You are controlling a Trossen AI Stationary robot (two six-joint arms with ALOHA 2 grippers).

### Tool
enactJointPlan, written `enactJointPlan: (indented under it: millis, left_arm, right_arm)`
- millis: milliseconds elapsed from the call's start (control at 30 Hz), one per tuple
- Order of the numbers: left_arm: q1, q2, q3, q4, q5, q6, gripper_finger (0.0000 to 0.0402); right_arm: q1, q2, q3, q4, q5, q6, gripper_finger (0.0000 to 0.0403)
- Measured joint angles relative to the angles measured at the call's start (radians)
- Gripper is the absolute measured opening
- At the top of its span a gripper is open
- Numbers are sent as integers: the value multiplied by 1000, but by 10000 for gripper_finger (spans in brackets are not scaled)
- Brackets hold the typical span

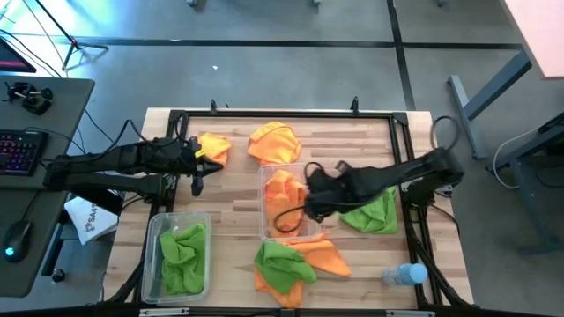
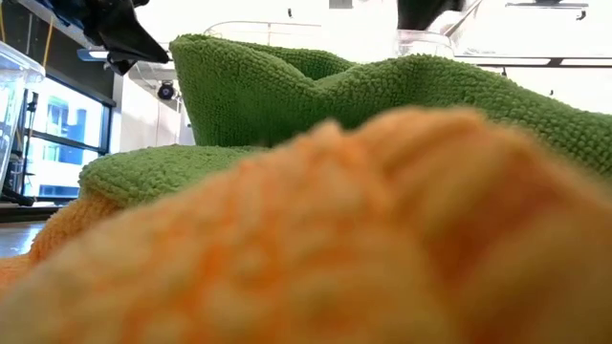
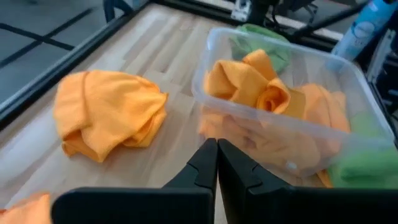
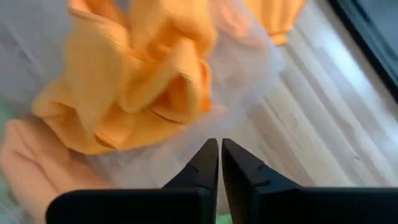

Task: Sort microfiber towel by color & place in baskets
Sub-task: Put the yellow microfiber towel into the right transparent bin

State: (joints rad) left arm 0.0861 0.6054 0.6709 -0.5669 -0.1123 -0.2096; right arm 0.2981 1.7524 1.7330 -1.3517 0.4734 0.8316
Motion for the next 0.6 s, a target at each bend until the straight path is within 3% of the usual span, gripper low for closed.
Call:
enactJointPlan:
  millis: [133, 367, 600]
  left_arm:
    - [0, 18, 0, 40, -98, -28, 31]
    - [1, 69, 1, 133, -368, -199, 81]
    - [125, 216, 71, -25, -426, -361, 83]
  right_arm:
    - [39, -172, -198, 79, 60, 83, 3]
    - [46, -523, -579, 246, 113, 186, 2]
    - [-38, -803, -835, 363, 67, 149, 1]
